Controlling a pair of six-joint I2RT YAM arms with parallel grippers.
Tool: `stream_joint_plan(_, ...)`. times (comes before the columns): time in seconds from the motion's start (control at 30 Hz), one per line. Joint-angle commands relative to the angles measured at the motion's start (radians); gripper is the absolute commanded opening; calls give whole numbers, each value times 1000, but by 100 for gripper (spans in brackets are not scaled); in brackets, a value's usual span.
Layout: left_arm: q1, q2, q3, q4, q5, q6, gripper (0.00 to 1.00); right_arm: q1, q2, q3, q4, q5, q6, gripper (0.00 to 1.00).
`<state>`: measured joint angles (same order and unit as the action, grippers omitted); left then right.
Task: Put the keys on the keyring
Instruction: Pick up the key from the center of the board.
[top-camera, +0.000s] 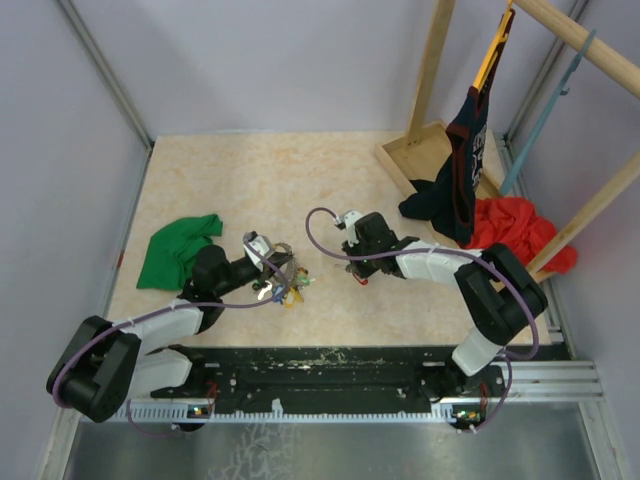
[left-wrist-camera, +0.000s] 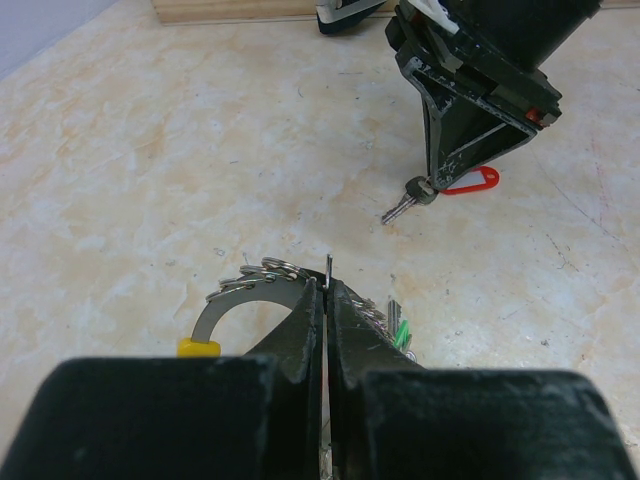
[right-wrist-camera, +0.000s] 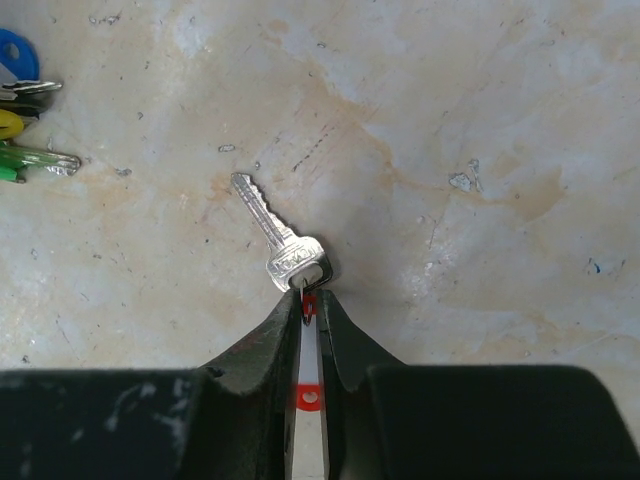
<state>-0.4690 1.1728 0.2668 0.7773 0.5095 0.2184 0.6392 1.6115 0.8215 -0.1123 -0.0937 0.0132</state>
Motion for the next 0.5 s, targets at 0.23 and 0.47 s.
stream_joint_plan(0.23, 2, -9, 22, 28, 12, -7, 0, 11, 11, 48, 2, 15, 6, 7)
stream_joint_plan(0.47, 2, -18, 18, 25, 10, -8, 0, 16, -11, 56, -10, 12, -2, 7)
